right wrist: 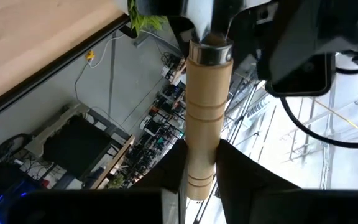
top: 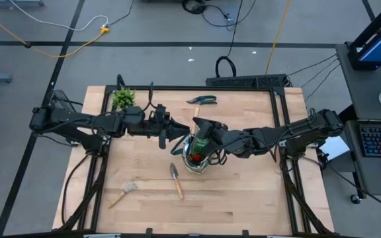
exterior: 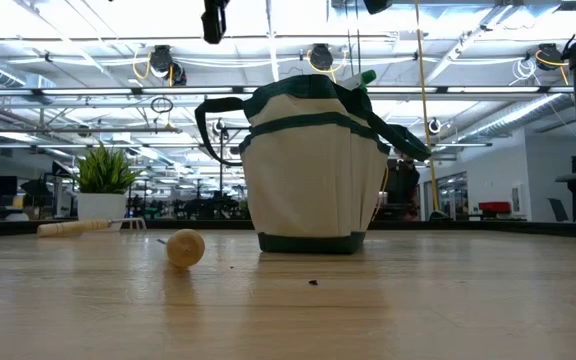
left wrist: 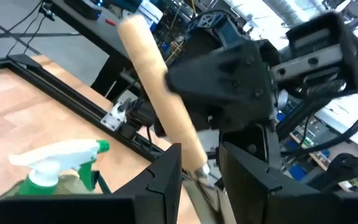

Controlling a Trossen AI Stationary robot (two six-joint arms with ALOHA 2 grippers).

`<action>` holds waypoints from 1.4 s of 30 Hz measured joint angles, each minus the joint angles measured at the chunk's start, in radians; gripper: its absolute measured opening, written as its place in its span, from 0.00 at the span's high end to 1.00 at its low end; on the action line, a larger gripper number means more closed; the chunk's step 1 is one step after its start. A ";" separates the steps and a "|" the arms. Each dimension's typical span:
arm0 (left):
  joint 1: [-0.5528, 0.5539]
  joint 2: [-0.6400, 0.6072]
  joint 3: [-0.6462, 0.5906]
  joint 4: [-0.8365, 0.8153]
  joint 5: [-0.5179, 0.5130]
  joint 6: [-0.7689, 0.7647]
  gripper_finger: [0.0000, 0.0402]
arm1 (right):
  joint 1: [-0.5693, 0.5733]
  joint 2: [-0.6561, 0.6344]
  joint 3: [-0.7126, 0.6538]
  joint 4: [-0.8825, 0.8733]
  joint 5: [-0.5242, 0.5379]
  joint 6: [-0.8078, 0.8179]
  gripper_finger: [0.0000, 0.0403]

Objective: Pick & Place Garden tools in Gardening bag
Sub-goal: Put the right brown trowel into the gardening bag

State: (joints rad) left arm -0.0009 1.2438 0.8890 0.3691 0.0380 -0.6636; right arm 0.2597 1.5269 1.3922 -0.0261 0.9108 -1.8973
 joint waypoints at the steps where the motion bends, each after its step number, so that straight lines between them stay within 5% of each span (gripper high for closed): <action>1: 0.010 -0.002 0.000 0.002 0.009 0.000 0.72 | 0.002 0.000 0.000 0.000 0.000 0.000 0.88; 17: 0.059 0.031 0.001 0.010 0.033 0.000 0.44 | 0.004 0.007 0.001 0.000 -0.026 0.008 0.88; 42: 0.024 0.135 0.001 0.125 0.154 -0.105 0.43 | -0.006 0.020 0.002 0.005 -0.079 0.035 0.88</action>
State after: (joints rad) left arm 0.0228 1.3789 0.8905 0.4937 0.1917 -0.7689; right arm 0.2535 1.5464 1.3937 -0.0216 0.8317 -1.8623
